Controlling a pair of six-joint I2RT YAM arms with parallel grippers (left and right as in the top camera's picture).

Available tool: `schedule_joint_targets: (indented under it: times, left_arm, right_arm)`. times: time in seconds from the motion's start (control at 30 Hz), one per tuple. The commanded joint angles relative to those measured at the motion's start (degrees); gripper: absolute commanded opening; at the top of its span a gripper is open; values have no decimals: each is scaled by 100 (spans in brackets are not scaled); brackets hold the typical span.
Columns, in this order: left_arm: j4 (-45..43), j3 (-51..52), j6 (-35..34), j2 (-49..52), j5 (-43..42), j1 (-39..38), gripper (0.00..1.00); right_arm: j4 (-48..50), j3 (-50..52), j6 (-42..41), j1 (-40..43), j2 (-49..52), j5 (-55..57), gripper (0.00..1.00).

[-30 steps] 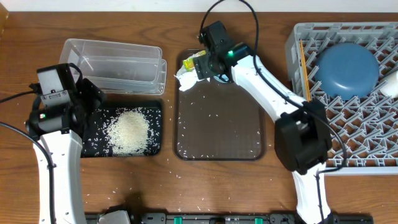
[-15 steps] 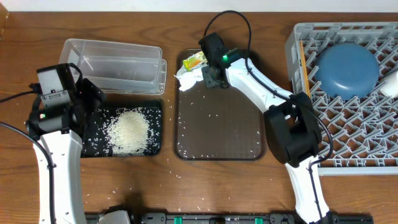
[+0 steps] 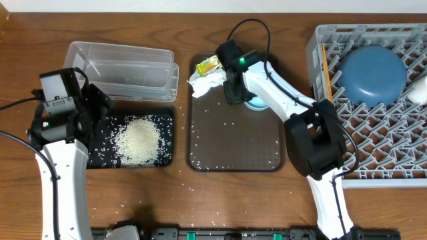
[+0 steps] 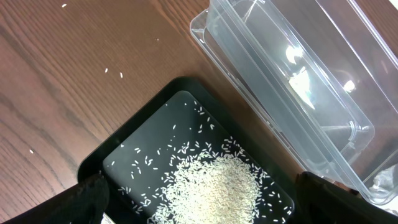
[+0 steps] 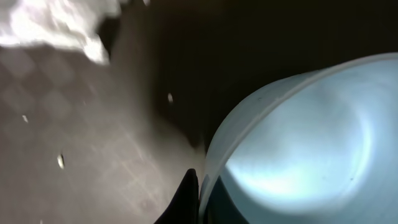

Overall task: Sort waste into correct bins and load items into the dishwasher rack
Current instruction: 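Reach the right gripper to the light-blue bowl and grasp its rim, then carry the light-blue bowl right into the dish rack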

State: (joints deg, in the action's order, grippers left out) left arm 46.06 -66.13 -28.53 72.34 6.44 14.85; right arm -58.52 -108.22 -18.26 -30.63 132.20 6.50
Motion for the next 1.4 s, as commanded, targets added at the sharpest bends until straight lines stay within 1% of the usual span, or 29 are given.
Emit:
schedule_joint_targets:
  times: [0.0, 0.17, 0.33, 0.47, 0.6, 0.7, 0.8, 0.87, 1.0, 1.13, 1.37]
  left_arm:
    - [-4, -63, -7, 37, 114, 24, 98]
    - [-4, -63, -7, 37, 114, 24, 98]
    - [-4, -63, -7, 37, 114, 24, 98]
    - [-4, -63, -7, 37, 114, 24, 98]
    - [-4, -63, -7, 37, 114, 24, 98]
    - [-4, -63, -7, 37, 114, 24, 98]
    - [-4, -63, -7, 37, 114, 24, 98]
    - [-4, -63, -7, 37, 114, 24, 98]
    - [-4, -63, -7, 37, 114, 24, 98]
    - [-4, -63, -7, 37, 114, 24, 98]
    - [-4, -63, -7, 37, 114, 24, 98]
  right_arm:
    - [-208, -162, -166, -42, -376, -398, 1]
    - [-505, -162, -166, -37, -922, -463, 1]
    - [-743, -162, -350, 136, -1762, -463, 1]
    - [-1067, -162, -326, 564, -2514, -463, 1]
    - [-1384, -160, 195, 1331, -3117, -649, 1]
    - [-1624, -160, 761, 2004, -3355, -1368, 1]
    - [-1952, -160, 1467, 2806, -3440, -2503, 1]
    - [-2197, -129, 2050, 3399, -3436, -3471, 1]
    - [-2463, 44, 2931, 4280, -3438, -4782, 1]
    - [-2444, 376, 3344, 4975, -3434, -5506, 1]
    - [-2227, 1513, 3945, 5888, -3434, -6231, 1]
